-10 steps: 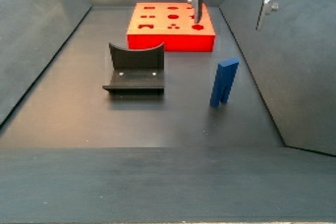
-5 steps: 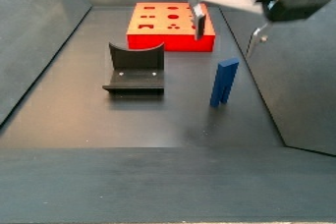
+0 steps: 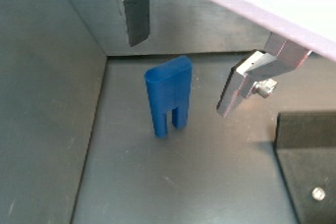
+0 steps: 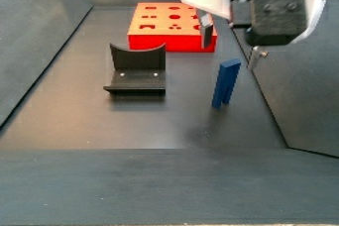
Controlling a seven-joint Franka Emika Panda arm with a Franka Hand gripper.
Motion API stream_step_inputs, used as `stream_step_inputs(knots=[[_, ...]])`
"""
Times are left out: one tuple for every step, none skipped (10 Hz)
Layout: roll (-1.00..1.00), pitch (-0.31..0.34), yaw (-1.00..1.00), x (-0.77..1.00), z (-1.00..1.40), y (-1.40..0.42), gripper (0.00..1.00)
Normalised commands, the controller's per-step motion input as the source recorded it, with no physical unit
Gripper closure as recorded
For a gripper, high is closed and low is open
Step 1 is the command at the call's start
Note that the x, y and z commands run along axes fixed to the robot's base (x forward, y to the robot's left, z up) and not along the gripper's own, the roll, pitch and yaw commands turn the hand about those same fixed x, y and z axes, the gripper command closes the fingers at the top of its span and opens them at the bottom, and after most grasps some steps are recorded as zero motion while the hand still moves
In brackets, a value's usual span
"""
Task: Pick up the square-circle object. Move up. Rotate the square-circle object. Move to above the board. Insert the square-circle object.
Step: Pick up the square-circle object.
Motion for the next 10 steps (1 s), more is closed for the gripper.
stream_step_inputs(knots=[[-0.42,-0.216,-0.52,0.05,-0.22,0.07,0.00],[-0.39,-0.216,-0.47,0.11,-0.26,0.12,0.00],[-0.39,-0.201,-0.42,0.12,-0.28,0.13,0.00],[-0.41,-0.214,-0.43,0.00,-0.27,0.01,0.00],[-0.39,-0.197,-0.34,0.00,-0.31,0.04,0.00],[-0.32,-0.179,-0.29,0.00,-0.43,0.02,0.00],[-0.28,-0.140,-0.22,0.00,-0.52,0.00,0.00],[-0.30,-0.121,-0.21,0.00,-0.50,0.00,0.00],[-0.31,-0.113,-0.22,0.00,-0.48,0.00,0.00],[-0.31,-0.113,-0.23,0.00,-0.47,0.00,0.00]])
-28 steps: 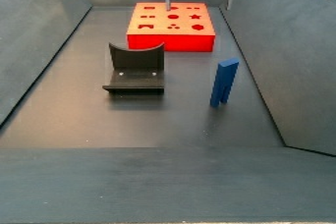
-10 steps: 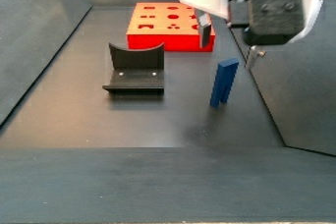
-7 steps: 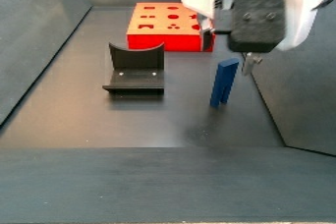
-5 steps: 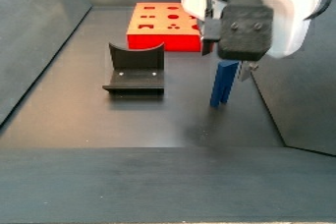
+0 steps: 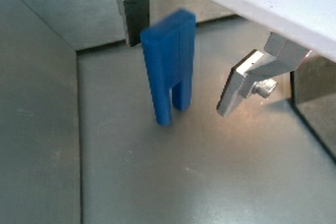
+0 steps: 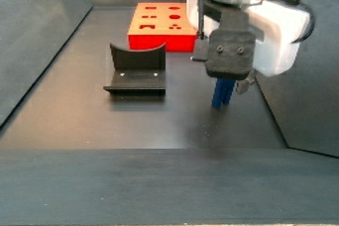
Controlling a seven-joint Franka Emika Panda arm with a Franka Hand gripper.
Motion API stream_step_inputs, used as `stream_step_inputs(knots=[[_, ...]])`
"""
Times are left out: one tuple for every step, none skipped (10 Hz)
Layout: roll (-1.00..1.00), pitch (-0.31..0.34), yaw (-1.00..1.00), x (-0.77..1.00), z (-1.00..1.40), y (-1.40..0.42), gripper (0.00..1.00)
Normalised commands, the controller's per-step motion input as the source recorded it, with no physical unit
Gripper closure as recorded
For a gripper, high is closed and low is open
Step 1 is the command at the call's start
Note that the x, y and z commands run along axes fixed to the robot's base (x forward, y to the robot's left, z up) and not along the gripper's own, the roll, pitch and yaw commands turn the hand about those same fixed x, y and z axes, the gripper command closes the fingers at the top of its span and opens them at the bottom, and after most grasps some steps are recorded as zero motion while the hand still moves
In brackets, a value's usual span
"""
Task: Pick up the square-circle object. Move up. Rotate the square-circle object. Move to above the board. Insert the square-circle object.
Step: Pick up the square-circle object.
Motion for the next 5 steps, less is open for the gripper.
stream_step_inputs(knots=[[-0.16,-0.126,-0.07,0.00,-0.26,0.00,0.00],[0.00,-0.009,0.00,0.00,0.00,0.00,0.00],[0.00,0.000,0.00,0.00,0.00,0.00,0.00],[0.00,0.000,0.00,0.00,0.00,0.00,1.00],[0.00,0.000,0.00,0.00,0.00,0.00,1.00]])
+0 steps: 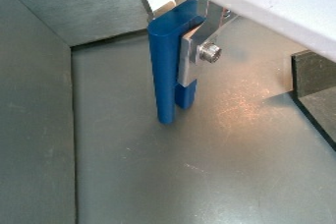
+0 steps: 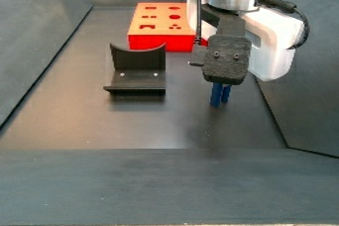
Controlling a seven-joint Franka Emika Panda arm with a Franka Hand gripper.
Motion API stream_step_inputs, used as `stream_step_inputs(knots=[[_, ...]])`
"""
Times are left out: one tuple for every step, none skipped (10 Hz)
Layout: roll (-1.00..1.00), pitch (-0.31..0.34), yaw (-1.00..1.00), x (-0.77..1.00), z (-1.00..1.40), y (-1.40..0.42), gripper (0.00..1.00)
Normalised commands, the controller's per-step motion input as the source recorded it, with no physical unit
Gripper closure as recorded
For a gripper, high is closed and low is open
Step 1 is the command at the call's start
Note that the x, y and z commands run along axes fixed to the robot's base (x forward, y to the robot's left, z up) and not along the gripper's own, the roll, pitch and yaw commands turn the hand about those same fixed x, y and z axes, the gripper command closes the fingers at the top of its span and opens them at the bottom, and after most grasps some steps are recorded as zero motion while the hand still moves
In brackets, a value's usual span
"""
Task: Pick up the square-circle object. Move up. Rotate the square-circle object. Move to above the board. Insert the square-circle object.
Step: Pick up the square-circle object, then move up.
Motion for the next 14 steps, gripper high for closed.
stream_step_inputs(knots=[[0.00,0.000,0.00,0.00,0.00,0.00,1.00],[0.00,0.000,0.00,0.00,0.00,0.00,1.00],[0.00,0.000,0.00,0.00,0.00,0.00,1.00],[0.00,0.000,0.00,0.00,0.00,0.00,1.00],[0.00,0.000,0.00,0.00,0.00,0.00,1.00],[0.00,0.000,0.00,0.00,0.00,0.00,1.00],[0.00,0.000,0.00,0.00,0.00,0.00,1.00],[0.00,0.000,0.00,0.00,0.00,0.00,1.00],[0.00,0.000,0.00,0.00,0.00,0.00,1.00],[0.00,0.000,0.00,0.00,0.83,0.00,1.00],[-0.01,0.023,0.00,-0.03,0.78,-0.06,1.00],[0.00,0.030,0.00,-0.04,0.68,-0.04,1.00],[0.02,0.033,0.00,-0.04,0.60,-0.03,1.00],[0.05,0.052,-0.01,-0.03,0.36,0.00,1.00]])
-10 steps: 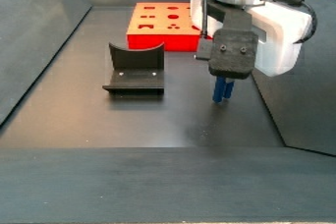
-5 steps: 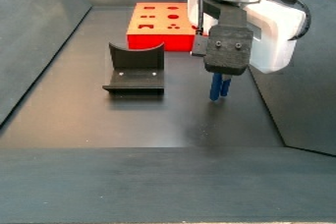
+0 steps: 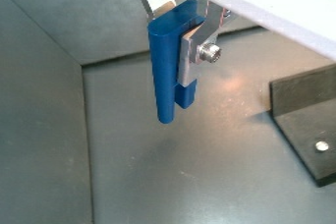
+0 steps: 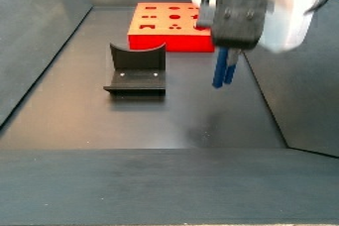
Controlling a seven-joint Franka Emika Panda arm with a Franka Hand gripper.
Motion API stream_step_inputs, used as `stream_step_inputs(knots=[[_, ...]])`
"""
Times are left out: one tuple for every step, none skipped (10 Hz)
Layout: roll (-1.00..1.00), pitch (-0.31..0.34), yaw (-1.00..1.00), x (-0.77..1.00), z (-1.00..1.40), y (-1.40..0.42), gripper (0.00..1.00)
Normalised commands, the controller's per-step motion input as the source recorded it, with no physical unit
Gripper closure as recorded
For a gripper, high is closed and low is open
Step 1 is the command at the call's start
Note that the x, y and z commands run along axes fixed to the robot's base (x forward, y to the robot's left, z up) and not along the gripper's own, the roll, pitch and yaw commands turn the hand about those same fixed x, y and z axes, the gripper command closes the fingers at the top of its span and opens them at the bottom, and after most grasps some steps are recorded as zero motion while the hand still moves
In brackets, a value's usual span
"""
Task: Pick up the square-circle object. Move up. Rotate the square-circle object. Move to above the board. Insert the square-circle object.
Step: Move up, then rotate the square-circle object.
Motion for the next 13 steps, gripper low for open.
stream_step_inputs(knots=[[0.06,0.060,-0.01,-0.03,0.26,0.01,1.00],[0.00,0.000,0.00,0.14,1.00,-0.66,1.00],[0.00,0.003,0.01,0.14,1.00,-0.67,1.00],[0.01,0.026,0.02,0.11,1.00,-0.60,1.00],[0.03,0.035,0.02,0.09,1.00,-0.51,1.00],[0.05,0.054,0.01,0.08,1.00,-0.42,1.00],[0.06,0.072,0.01,0.08,1.00,-0.38,1.00],[0.07,0.089,0.01,0.07,1.00,-0.32,1.00],[0.08,0.106,0.01,0.05,0.79,-0.19,1.00],[0.09,0.108,0.01,0.04,0.63,-0.11,1.00],[0.09,0.107,0.01,0.03,0.52,-0.08,1.00],[0.10,0.106,0.02,0.02,0.30,-0.05,1.00],[0.14,0.016,1.00,0.00,0.00,0.00,1.00]])
